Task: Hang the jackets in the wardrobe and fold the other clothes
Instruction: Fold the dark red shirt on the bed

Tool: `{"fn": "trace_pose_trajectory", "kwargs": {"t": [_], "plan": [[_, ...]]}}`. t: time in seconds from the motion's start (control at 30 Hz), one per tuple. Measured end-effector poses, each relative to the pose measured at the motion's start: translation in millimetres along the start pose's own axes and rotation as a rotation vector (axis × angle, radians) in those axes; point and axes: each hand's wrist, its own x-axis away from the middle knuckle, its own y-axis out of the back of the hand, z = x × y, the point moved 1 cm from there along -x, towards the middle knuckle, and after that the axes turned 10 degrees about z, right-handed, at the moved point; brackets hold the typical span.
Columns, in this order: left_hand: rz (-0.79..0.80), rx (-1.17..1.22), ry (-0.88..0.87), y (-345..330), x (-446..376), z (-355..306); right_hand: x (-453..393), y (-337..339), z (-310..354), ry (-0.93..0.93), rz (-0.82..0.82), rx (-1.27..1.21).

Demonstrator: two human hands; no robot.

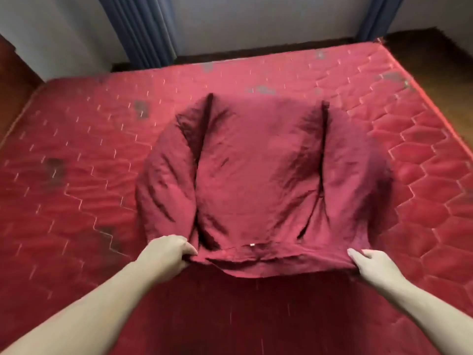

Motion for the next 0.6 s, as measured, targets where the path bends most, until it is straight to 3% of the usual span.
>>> {"fn": "trace_pose_trajectory", "kwargs": {"t": [0.27,0.6], "plan": [[0.23,-0.054,-0.08,-157.8,28.5,-10.4,27.6,-94.4,-120.8,-0.162,0.065,0.161],[0.264,-0.032,-0.112,-219.7,72.5,-32.6,71.9,-118.7,-180.7,-0.29,0.042,0.241]]}}
